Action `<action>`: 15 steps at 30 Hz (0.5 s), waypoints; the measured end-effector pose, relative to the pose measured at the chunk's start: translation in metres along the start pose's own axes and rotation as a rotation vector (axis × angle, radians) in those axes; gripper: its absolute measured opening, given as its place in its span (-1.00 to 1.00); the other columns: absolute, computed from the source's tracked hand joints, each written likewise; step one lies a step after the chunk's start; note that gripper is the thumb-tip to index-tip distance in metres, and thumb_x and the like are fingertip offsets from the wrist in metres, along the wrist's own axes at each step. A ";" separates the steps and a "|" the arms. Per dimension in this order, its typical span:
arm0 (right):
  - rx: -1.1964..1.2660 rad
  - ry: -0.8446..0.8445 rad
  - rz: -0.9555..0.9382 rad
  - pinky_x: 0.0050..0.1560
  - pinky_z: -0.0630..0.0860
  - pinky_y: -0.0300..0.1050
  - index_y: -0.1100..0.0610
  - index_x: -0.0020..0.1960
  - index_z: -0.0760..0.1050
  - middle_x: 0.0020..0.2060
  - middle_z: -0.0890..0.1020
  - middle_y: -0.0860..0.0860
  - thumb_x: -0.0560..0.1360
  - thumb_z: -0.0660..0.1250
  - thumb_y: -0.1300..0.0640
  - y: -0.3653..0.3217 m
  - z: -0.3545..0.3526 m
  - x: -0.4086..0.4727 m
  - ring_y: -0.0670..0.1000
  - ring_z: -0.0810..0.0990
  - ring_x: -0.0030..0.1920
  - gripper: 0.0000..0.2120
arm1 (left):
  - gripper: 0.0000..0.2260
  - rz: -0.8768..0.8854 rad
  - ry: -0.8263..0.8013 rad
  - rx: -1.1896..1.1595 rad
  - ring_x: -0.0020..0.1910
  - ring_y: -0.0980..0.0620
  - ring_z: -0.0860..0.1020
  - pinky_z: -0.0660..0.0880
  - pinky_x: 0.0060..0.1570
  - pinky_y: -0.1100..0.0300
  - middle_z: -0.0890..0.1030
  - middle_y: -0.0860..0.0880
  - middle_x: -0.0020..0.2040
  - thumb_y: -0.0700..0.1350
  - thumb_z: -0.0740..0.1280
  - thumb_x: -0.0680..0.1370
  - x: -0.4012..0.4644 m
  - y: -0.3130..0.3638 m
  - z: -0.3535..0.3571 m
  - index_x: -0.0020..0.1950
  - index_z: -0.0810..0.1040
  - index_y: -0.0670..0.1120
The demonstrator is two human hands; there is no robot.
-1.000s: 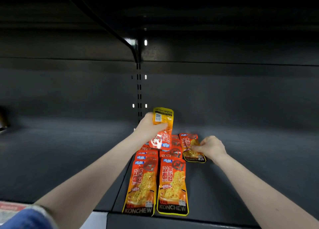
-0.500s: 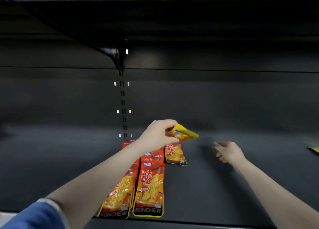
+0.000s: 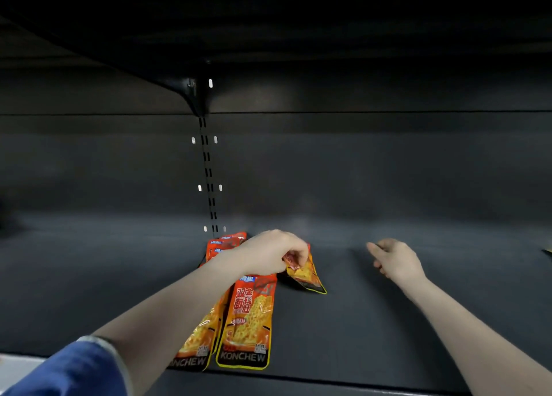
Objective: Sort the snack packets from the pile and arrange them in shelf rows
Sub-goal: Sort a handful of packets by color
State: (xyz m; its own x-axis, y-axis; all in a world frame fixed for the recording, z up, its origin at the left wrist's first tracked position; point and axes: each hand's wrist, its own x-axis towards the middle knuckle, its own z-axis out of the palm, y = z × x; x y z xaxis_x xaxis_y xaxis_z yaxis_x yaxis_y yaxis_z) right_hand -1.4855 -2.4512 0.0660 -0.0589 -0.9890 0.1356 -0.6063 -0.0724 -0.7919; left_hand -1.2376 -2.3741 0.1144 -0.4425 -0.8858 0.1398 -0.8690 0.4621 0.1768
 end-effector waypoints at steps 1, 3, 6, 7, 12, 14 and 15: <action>-0.003 0.003 -0.004 -0.06 0.52 -0.03 0.09 -0.16 0.50 -0.43 0.57 -0.01 0.54 0.28 0.00 0.000 0.000 0.000 0.06 0.51 -0.33 -0.82 | -0.63 0.000 -0.018 -0.006 -0.03 0.14 0.50 0.44 0.02 0.17 0.60 0.09 -0.02 -0.42 0.22 0.32 0.000 0.000 -0.001 -0.05 0.60 -0.04; -0.016 0.002 -0.014 -0.08 0.51 -0.05 0.08 -0.18 0.51 -0.41 0.59 0.00 0.54 0.27 0.01 0.001 -0.001 -0.001 0.07 0.52 -0.31 -0.81 | -0.60 -0.009 -0.035 -0.025 -0.01 0.13 0.51 0.40 0.00 0.23 0.60 0.08 -0.01 -0.44 0.17 0.32 0.001 0.001 -0.003 -0.05 0.61 -0.05; -0.044 0.000 -0.030 -0.11 0.47 -0.10 0.06 -0.21 0.49 -0.39 0.60 0.00 0.54 0.26 0.01 0.001 -0.002 -0.002 0.08 0.54 -0.28 -0.81 | -0.64 -0.066 -0.021 -0.082 -0.05 0.17 0.49 0.42 0.03 0.23 0.59 0.11 -0.05 -0.41 0.18 0.38 0.003 0.001 -0.003 -0.04 0.61 -0.04; -0.051 0.002 -0.035 -0.11 0.47 -0.10 0.06 -0.20 0.49 -0.38 0.60 0.00 0.54 0.26 0.01 0.001 -0.002 -0.002 0.08 0.54 -0.26 -0.81 | -0.70 -0.084 0.005 -0.092 -0.04 0.16 0.50 0.43 0.07 0.20 0.59 0.12 -0.06 -0.36 0.22 0.42 0.004 0.000 -0.002 -0.03 0.62 -0.03; -0.079 -0.003 -0.067 -0.16 0.39 -0.13 0.07 -0.14 0.52 -0.33 0.62 0.02 0.55 0.25 0.00 0.000 -0.002 -0.005 0.09 0.56 -0.18 -0.82 | -0.60 -0.164 -0.039 0.015 0.22 0.05 0.45 0.37 0.25 0.10 0.53 0.02 0.20 0.12 0.38 0.48 0.012 0.000 0.008 0.26 0.51 0.00; -0.087 0.001 -0.078 -0.16 0.36 -0.14 0.09 -0.09 0.54 -0.32 0.62 0.03 0.55 0.25 0.00 0.000 -0.003 -0.006 0.09 0.55 -0.15 -0.81 | -0.41 -0.169 -0.119 0.062 0.31 0.02 0.39 0.33 0.31 0.08 0.46 0.01 0.29 0.24 0.39 0.42 0.013 0.000 0.013 0.37 0.42 0.01; -0.092 0.003 -0.081 -0.16 0.36 -0.14 0.09 -0.08 0.54 -0.32 0.62 0.03 0.55 0.25 0.00 0.000 -0.003 -0.006 0.09 0.55 -0.14 -0.81 | -0.36 -0.164 -0.136 0.073 0.33 0.02 0.37 0.32 0.33 0.07 0.44 0.02 0.32 0.27 0.40 0.40 0.013 0.000 0.015 0.39 0.39 0.02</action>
State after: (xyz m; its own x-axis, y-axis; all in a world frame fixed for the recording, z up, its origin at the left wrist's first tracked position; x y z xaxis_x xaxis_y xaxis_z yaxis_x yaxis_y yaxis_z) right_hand -1.4870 -2.4450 0.0670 -0.0091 -0.9800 0.1989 -0.6791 -0.1399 -0.7206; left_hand -1.2468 -2.3864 0.1016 -0.3154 -0.9488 -0.0183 -0.9433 0.3114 0.1148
